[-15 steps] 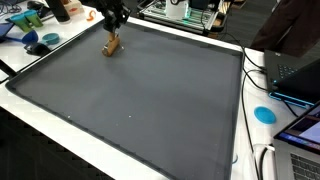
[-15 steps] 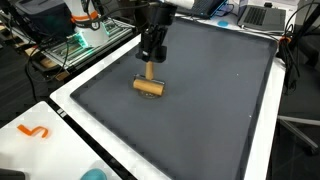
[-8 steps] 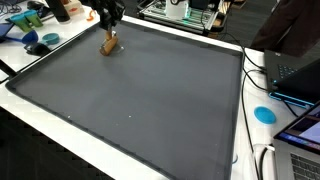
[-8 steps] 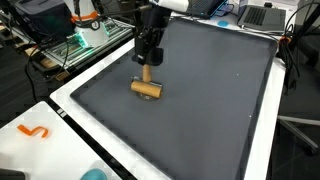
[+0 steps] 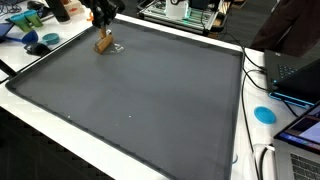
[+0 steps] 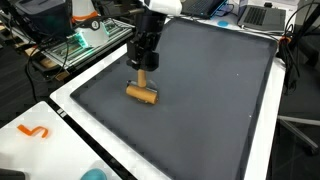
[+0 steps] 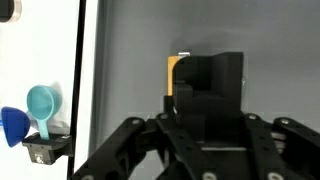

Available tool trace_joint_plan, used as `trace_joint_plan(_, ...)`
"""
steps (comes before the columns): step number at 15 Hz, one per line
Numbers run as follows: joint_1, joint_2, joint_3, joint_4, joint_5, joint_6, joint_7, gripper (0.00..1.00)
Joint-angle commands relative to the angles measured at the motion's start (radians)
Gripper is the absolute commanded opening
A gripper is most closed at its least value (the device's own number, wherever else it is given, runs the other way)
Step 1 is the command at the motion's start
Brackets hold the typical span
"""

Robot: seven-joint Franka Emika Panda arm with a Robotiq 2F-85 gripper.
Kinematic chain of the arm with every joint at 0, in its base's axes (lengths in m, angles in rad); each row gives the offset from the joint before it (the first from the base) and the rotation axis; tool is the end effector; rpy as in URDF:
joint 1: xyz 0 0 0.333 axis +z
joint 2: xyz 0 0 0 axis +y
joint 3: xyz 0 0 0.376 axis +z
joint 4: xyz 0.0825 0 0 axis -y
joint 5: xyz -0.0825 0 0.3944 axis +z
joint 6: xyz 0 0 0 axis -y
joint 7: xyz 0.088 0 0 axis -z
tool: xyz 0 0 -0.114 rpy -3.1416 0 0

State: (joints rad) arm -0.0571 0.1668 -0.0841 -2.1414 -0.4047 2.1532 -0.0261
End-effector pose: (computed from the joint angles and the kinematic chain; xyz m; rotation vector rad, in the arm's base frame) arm 0.5550 -0.0964 0.3631 2.8046 0.1912 -0.2570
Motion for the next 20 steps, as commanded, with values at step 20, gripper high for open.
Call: trace_joint_plan(20, 0.026, -0.181, -0.004, -0.058, -0.179, -0.020, 0.126, 0.24)
